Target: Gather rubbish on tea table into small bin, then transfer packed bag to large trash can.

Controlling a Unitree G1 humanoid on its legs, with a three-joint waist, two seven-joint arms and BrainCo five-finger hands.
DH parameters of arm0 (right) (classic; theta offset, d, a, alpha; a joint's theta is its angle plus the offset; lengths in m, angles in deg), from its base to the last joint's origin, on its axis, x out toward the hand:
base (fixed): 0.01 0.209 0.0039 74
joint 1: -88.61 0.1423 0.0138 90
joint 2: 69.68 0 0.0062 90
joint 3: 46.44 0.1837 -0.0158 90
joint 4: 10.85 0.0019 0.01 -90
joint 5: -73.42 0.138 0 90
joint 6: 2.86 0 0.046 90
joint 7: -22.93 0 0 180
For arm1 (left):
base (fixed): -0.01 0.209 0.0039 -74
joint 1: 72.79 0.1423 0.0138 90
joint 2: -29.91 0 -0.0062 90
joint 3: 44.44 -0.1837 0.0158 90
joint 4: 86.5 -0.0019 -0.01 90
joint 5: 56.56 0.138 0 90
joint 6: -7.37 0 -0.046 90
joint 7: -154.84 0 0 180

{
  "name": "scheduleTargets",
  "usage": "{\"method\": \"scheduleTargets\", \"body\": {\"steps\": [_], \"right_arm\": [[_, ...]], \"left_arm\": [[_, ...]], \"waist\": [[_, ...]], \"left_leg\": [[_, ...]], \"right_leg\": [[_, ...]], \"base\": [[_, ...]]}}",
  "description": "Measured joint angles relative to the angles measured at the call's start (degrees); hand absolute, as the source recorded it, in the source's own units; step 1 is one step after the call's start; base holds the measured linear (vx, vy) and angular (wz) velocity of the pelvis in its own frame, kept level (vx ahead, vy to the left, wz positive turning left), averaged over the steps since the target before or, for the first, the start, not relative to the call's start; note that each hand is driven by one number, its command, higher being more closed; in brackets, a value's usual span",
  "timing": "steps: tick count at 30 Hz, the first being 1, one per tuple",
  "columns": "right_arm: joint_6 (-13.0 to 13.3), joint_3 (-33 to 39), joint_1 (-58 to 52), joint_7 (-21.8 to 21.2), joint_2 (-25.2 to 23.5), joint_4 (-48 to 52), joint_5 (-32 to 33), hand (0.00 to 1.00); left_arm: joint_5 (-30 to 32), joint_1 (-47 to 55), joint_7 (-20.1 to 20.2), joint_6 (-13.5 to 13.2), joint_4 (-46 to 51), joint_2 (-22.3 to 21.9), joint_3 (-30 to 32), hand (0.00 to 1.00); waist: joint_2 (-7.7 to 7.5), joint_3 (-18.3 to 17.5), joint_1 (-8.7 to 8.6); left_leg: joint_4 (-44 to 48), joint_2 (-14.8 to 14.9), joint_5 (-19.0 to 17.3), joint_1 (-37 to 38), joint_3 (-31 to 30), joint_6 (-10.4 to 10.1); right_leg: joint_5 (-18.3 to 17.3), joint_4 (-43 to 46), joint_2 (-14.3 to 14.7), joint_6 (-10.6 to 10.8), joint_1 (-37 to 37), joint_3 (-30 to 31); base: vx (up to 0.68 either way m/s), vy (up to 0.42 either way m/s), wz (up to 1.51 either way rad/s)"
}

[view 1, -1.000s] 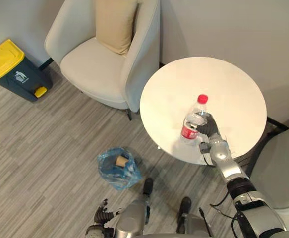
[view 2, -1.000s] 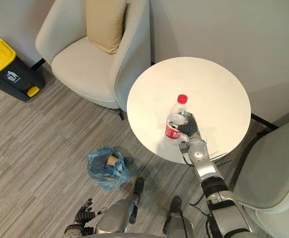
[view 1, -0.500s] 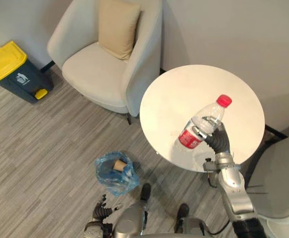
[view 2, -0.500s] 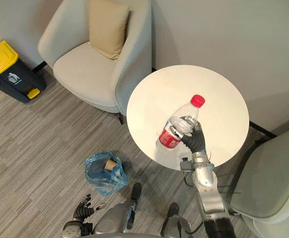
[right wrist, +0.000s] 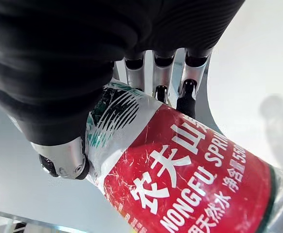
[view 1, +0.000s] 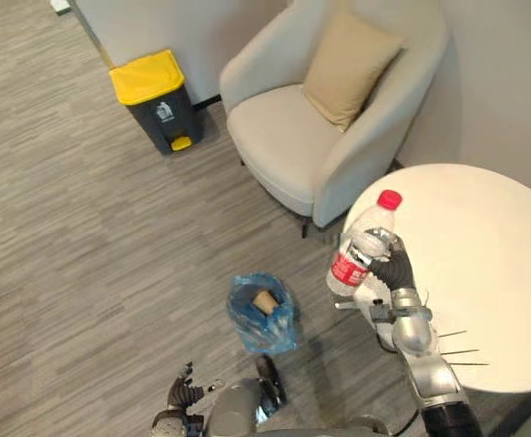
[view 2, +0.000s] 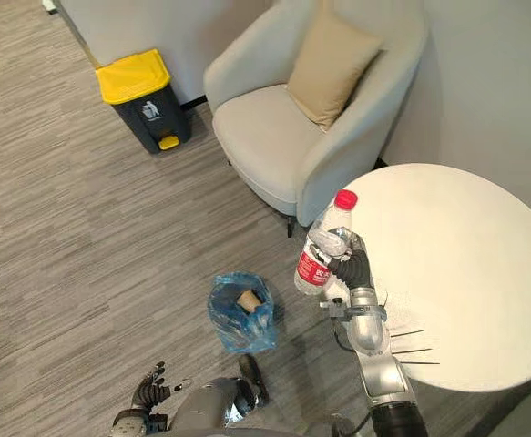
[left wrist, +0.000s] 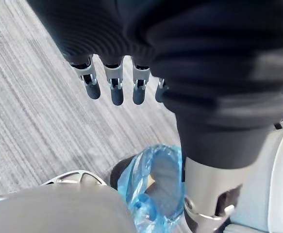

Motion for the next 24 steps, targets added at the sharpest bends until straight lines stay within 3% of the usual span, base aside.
{"method": "scheduleTargets", "body": {"steps": [1, 2, 4, 6, 8, 9, 10, 11, 12, 13, 14, 17, 18, 20, 24], "right_arm": [[-0.3, -0.1, 0.0, 0.0, 0.0, -0.7, 0.0, 1.00], [-0.9, -0.5, -0.1, -0.1, -0.4, -2.2, 0.1, 1.00], [-1.5, -1.8, -0.4, -0.1, -1.2, -3.0, 0.2, 1.00], [-1.4, -2.6, -1.1, -0.4, -1.7, -2.9, 0.3, 1.00], [-1.4, -2.5, -2.2, -1.2, -1.3, -2.7, 0.3, 1.00], [-1.4, -2.5, -3.6, -1.4, -1.1, -1.9, 0.3, 1.00], [-1.4, -2.6, -4.3, -1.4, -1.0, -1.2, 0.3, 1.00], [-1.4, -2.8, -5.0, -2.0, -0.5, -0.6, 0.3, 1.00], [-1.4, -3.3, -4.6, -2.3, 0.5, -0.6, 0.2, 1.00], [-1.4, -5.0, -3.0, -2.5, 2.8, -0.7, -0.2, 1.00], [-1.4, -5.6, -2.2, -2.5, 3.6, -0.7, -0.3, 1.00], [-1.3, -7.1, 3.3, -2.5, 5.7, -1.1, -1.8, 1.00], [-1.0, -7.3, 5.9, -2.3, 6.5, -2.8, -2.1, 1.00], [-0.9, -8.9, 10.5, -1.7, 7.2, -7.6, -2.8, 1.00], [-1.6, -9.3, 19.3, 3.5, 6.8, -16.5, -6.8, 1.00]], "left_arm": [[0.4, 0.0, 0.0, 0.0, 0.0, 0.3, -0.3, 0.00], [1.7, -0.2, 0.0, 0.2, -0.1, 0.8, -0.9, 0.00], [1.8, -0.3, 0.0, 0.2, -0.1, 1.4, -1.0, 0.00], [1.8, -0.5, -0.1, 0.2, -0.1, 2.0, -1.0, 0.00], [1.6, -2.4, -0.8, 0.1, -1.2, 1.8, -1.6, 0.00], [1.7, -3.0, -0.9, -0.2, -1.7, 2.0, -2.1, 0.00], [1.7, -3.1, -0.9, -0.2, -1.8, 2.0, -2.2, 0.00], [1.7, -3.2, -0.9, -0.3, -1.7, 1.9, -2.1, 0.00], [1.7, -3.5, -0.9, -0.3, -1.8, 1.8, -2.1, 0.00], [1.6, -3.8, -1.0, -0.4, -1.6, 1.4, -2.0, 0.00], [1.6, -4.0, -1.0, -0.4, -1.7, 1.3, -1.9, 0.00], [1.5, -5.7, -1.1, -0.5, -1.4, 1.3, -0.2, 0.00], [1.4, -6.5, -1.3, -0.6, -1.4, 1.3, -0.2, 0.00], [1.0, -7.4, -2.3, -1.1, -1.4, 1.1, -0.2, 0.00], [-1.9, -13.5, -4.9, -1.6, -0.4, -0.9, 0.5, 0.00]], "waist": [[0.02, 0.0, -0.25], [-0.17, 0.1, -1.70], [-1.09, 0.4, -2.93], [-1.88, 0.2, -3.18], [-2.23, 0.0, -4.04], [-2.41, 0.0, -4.40], [-2.50, 0.1, -4.48], [-2.41, 0.5, -4.72], [-1.68, 0.9, -4.73], [-0.09, 1.9, -3.92], [0.44, 2.4, -3.79], [0.86, 7.9, -3.05], [1.00, 9.4, -3.00], [1.32, 9.9, -2.78], [3.30, 12.4, -2.01]], "left_leg": [[0.8, -0.3, -0.9, 0.3, -0.5, 0.1], [1.8, -0.9, -2.2, 0.8, -2.6, 0.3], [1.3, -1.5, -2.4, 2.4, -5.2, 0.3], [0.2, -2.7, -2.2, 3.4, -7.1, 0.0], [-0.2, -4.4, -2.0, 3.2, -10.9, -0.3], [0.5, -5.6, -2.0, 2.6, -12.8, -0.4], [1.4, -6.3, -2.5, 1.9, -13.9, -0.5], [5.0, -6.9, -4.3, -0.2, -15.6, -0.9], [7.8, -6.6, -5.4, -2.2, -16.6, -1.2], [11.4, -5.0, -6.2, -5.3, -16.8, -2.3], [12.4, -4.4, -6.3, -6.7, -16.7, -2.4], [14.9, -2.8, -6.2, -10.0, -16.6, -2.8], [15.7, -2.5, -6.2, -11.3, -16.9, -3.8], [16.7, -2.2, -6.2, -14.6, -17.0, -3.8], [22.2, -1.6, -6.8, -26.9, -17.7, -4.2]], "right_leg": [[0.4, 4.6, -1.4, -2.2, -1.6, 1.8], [-0.2, 16.2, -2.1, -6.3, -8.3, 11.5], [-3.5, 18.1, 1.7, -4.9, -13.3, 19.9], [-4.4, 13.3, 4.5, -4.4, -16.7, 23.7], [-3.6, 4.0, 8.8, -2.9, -19.4, 29.7], [-1.3, -0.9, 10.1, -2.3, -20.0, 32.3], [0.2, -2.2, 10.0, -2.6, -20.4, 33.1], [3.9, -1.6, 10.0, -3.6, -21.6, 33.4], [4.6, -0.3, 10.0, -2.7, -22.4, 33.1], [4.3, 0.9, 10.8, -3.2, -24.5, 32.1], [4.2, 1.2, 11.1, -3.3, -25.2, 31.5], [3.3, 4.8, 11.7, -4.9, -28.8, 30.5], [3.0, 6.3, 11.5, -5.4, -30.1, 29.9], [2.7, 8.2, 11.6, -5.8, -33.7, 29.8], [2.0, 13.6, 10.5, -6.9, -44.9, 28.7]], "base": [[0.13, 0.215, 0.59], [0.09, 0.125, 0.54], [0.16, 0.127, 0.73], [0.14, 0.063, 0.66], [0.16, -0.010, 1.16], [0.16, -0.039, 1.34], [0.14, -0.101, 1.31], [0.10, -0.108, 0.97], [0.17, -0.171, 0.81], [0.11, -0.106, 0.38], [0.12, -0.140, 0.22], [0.02, -0.171, 0.11], [-0.06, -0.167, 0.12], [-0.08, -0.111, 0.10], [-0.15, -0.055, 0.19]]}}
